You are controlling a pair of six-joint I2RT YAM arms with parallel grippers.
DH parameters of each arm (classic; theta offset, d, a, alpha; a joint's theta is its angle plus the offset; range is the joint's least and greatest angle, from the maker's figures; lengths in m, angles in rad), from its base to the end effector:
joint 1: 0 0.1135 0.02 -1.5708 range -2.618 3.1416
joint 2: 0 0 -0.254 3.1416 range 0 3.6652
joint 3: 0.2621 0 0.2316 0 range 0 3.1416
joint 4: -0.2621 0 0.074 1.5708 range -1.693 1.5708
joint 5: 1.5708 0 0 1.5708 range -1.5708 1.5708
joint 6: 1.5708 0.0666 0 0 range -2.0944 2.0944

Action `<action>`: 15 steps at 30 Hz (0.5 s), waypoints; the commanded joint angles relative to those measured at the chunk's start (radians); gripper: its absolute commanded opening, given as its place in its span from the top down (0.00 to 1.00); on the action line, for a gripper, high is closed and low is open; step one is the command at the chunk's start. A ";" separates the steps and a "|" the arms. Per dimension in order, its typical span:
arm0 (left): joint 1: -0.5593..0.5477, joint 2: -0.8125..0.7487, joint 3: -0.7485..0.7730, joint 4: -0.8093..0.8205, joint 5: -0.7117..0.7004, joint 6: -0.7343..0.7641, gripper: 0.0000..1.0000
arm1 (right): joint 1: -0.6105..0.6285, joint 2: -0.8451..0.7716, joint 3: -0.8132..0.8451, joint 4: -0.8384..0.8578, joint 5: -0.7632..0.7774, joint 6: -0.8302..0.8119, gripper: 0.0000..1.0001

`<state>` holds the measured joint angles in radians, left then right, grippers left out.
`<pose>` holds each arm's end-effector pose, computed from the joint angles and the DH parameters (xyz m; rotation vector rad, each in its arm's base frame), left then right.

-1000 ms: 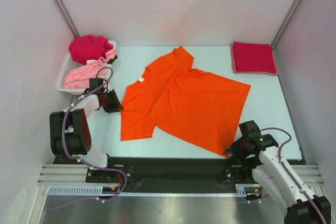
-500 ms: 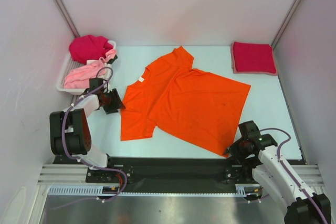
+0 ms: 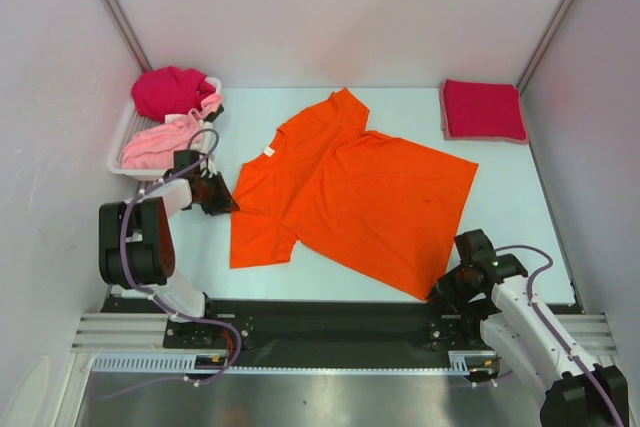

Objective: Fold and stack the t-shirts
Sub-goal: Flatten the tshirt out

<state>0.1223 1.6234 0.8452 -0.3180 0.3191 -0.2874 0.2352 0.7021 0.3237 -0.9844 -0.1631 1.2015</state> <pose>0.2978 0.0156 0.1308 -0.4391 2.6216 -0.4789 0.0801 0.0303 0.1140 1.4014 2.7276 0.3993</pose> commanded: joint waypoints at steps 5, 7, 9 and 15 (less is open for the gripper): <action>0.004 -0.017 -0.006 -0.003 -0.005 0.001 0.83 | -0.004 0.001 0.006 0.047 0.005 0.007 1.00; 0.008 -0.030 -0.006 -0.012 -0.009 0.001 0.93 | -0.005 -0.010 0.011 0.041 0.008 0.003 1.00; 0.014 -0.037 -0.006 -0.015 -0.012 -0.001 1.00 | -0.007 -0.012 0.017 0.032 0.016 -0.008 1.00; 0.028 -0.076 0.005 -0.035 -0.028 -0.015 1.00 | -0.007 0.020 0.051 0.023 0.025 -0.046 1.00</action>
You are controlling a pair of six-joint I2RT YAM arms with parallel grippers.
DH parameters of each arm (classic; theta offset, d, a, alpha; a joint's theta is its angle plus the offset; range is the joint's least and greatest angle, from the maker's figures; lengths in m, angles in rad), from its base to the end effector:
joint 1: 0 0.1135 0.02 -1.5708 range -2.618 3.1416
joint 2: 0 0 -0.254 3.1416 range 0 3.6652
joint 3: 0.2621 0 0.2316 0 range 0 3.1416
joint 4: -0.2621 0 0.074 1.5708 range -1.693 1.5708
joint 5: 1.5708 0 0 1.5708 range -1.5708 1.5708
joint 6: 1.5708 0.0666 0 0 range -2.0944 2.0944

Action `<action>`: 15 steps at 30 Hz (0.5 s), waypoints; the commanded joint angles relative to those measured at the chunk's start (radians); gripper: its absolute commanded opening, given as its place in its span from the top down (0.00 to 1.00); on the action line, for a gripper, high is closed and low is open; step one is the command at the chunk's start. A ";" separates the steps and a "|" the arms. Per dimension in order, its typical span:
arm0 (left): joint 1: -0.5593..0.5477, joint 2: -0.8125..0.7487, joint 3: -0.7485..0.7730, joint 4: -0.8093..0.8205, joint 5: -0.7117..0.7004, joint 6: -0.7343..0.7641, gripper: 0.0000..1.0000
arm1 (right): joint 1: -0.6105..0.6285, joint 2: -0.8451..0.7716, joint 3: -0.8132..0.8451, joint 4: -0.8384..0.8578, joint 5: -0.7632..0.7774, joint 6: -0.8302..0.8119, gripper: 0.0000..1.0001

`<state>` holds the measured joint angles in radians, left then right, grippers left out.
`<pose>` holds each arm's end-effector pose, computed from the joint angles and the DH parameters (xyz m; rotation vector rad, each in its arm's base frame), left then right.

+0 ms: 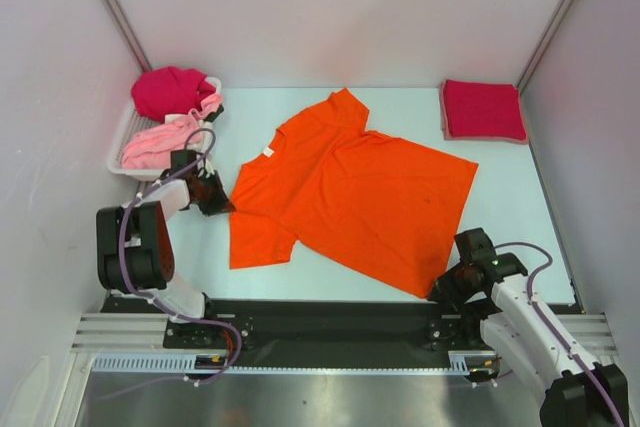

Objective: Fold and stack the t-shirts
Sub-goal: Flatten the tshirt out

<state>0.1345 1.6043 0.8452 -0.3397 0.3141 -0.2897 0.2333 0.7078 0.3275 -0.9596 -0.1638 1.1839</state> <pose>0.2946 0.0191 0.1346 -0.4606 2.6199 -0.4692 0.0840 0.0311 0.1153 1.3673 2.7199 0.4194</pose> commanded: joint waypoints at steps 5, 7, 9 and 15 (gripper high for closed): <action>0.014 -0.107 -0.005 -0.021 -0.009 -0.028 1.00 | -0.006 0.050 0.064 -0.005 0.020 -0.073 1.00; 0.016 -0.119 -0.008 -0.024 -0.012 -0.032 1.00 | -0.005 0.050 0.073 0.001 0.023 -0.089 1.00; 0.014 -0.139 -0.006 -0.027 -0.017 -0.034 1.00 | -0.005 0.051 0.082 -0.002 0.026 -0.107 1.00; 0.014 -0.187 0.017 -0.024 -0.001 -0.057 1.00 | -0.006 0.044 0.100 -0.004 0.014 -0.173 1.00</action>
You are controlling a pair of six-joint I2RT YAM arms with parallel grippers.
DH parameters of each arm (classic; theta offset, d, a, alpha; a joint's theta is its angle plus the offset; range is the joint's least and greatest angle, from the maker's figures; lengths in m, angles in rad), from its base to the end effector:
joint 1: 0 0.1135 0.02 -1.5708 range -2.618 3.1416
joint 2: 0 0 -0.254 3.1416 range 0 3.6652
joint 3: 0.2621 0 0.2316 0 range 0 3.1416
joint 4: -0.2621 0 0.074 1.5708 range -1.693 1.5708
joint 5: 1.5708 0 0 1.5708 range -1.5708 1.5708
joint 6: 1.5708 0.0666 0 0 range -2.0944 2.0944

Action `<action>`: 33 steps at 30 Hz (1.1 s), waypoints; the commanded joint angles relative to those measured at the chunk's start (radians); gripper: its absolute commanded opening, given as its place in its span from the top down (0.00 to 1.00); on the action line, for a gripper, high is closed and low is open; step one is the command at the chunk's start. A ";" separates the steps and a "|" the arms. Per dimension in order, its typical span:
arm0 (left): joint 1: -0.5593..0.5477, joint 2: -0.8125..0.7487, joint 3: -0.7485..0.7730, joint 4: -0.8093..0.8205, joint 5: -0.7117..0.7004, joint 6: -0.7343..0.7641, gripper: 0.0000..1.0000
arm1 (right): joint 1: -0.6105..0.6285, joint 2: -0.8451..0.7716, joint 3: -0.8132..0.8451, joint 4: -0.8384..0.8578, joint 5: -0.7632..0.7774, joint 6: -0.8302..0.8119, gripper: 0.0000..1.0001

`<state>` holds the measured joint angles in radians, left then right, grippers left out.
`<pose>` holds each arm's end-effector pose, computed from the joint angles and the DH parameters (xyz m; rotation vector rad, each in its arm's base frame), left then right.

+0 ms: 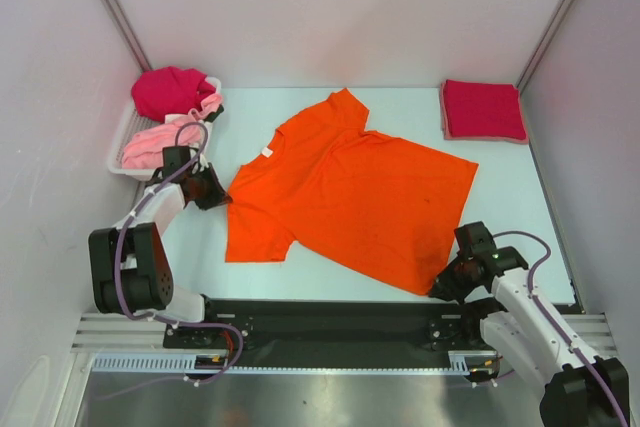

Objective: Fold and stack the t-shirts
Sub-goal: Flatten the tshirt out, then fold the tshirt

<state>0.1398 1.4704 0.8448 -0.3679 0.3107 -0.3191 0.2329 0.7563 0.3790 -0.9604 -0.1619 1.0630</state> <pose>0.2860 0.0197 0.1687 -0.4657 2.5165 -0.4667 0.0925 0.0330 0.1252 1.1939 2.7806 0.4096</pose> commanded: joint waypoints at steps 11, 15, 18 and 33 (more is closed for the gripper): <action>-0.043 -0.018 0.122 0.043 0.039 -0.124 1.00 | -0.058 0.159 0.192 0.022 0.022 -0.212 1.00; -0.062 0.017 0.166 0.060 0.047 -0.161 1.00 | -0.105 0.189 0.199 0.029 0.012 -0.251 1.00; -0.074 0.063 0.218 0.061 0.045 -0.178 1.00 | -0.164 0.215 0.215 0.029 0.004 -0.291 1.00; -0.131 0.321 0.505 0.057 0.045 -0.230 1.00 | -0.288 0.468 0.325 0.146 -0.033 -0.390 1.00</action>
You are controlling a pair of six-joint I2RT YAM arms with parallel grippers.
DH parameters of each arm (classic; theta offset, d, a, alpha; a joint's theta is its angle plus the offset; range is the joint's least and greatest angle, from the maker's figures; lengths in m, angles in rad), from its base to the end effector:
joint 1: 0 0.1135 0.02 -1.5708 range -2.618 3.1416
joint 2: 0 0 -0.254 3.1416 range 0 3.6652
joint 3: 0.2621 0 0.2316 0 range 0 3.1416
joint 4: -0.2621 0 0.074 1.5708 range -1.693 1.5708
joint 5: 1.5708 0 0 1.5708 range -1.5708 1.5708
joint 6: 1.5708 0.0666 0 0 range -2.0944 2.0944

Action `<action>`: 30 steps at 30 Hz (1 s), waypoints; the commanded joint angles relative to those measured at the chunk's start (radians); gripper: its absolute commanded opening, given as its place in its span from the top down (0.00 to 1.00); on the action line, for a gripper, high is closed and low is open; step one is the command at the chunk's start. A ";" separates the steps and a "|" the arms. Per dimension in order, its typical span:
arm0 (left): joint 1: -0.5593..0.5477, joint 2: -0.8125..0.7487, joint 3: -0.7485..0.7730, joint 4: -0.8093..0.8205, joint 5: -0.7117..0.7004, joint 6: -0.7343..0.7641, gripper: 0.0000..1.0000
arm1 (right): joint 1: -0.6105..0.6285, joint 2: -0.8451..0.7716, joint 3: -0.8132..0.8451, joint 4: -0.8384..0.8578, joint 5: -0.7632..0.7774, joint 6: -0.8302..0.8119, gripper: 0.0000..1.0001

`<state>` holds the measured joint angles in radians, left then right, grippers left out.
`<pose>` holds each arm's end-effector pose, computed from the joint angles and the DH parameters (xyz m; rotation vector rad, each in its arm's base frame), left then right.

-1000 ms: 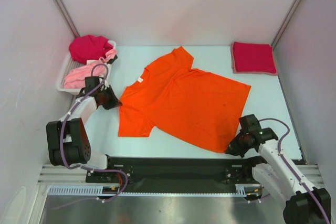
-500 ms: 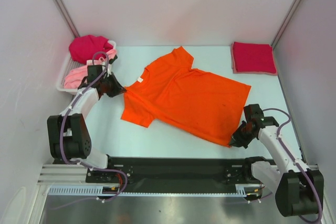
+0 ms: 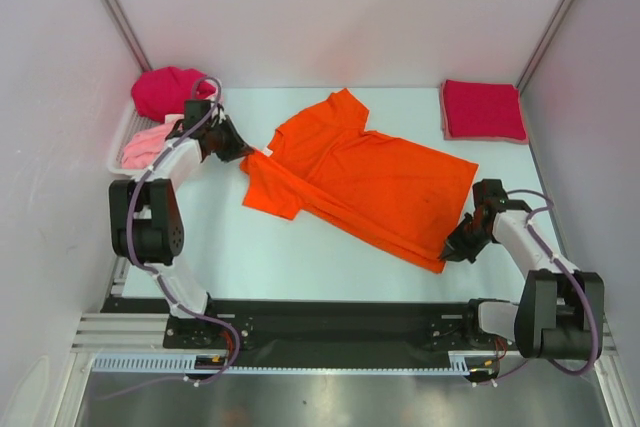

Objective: Fold and stack the t-shirts
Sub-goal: Fold the tshirt

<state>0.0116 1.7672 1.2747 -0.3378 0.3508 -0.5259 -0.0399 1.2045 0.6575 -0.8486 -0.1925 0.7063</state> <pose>0.3874 -0.0184 0.2089 -0.4846 2.3899 -0.6571 0.1760 0.0057 0.1483 1.0762 2.8195 0.3620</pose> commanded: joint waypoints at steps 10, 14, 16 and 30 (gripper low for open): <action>-0.032 0.161 0.207 0.014 0.030 -0.052 1.00 | -0.055 0.121 0.086 0.071 -0.018 -0.060 1.00; -0.038 0.196 0.233 0.011 0.031 -0.062 1.00 | -0.057 0.171 0.106 0.085 -0.030 -0.077 1.00; -0.042 0.215 0.250 0.008 0.031 -0.063 0.99 | -0.058 0.194 0.122 0.086 -0.024 -0.088 1.00; -0.045 0.275 0.287 0.013 0.022 -0.091 1.00 | -0.081 0.286 0.191 0.072 0.011 -0.123 1.00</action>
<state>-0.0307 2.0327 1.5097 -0.3454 0.3706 -0.5930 -0.1078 1.4731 0.8051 -0.7727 -0.2073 0.6083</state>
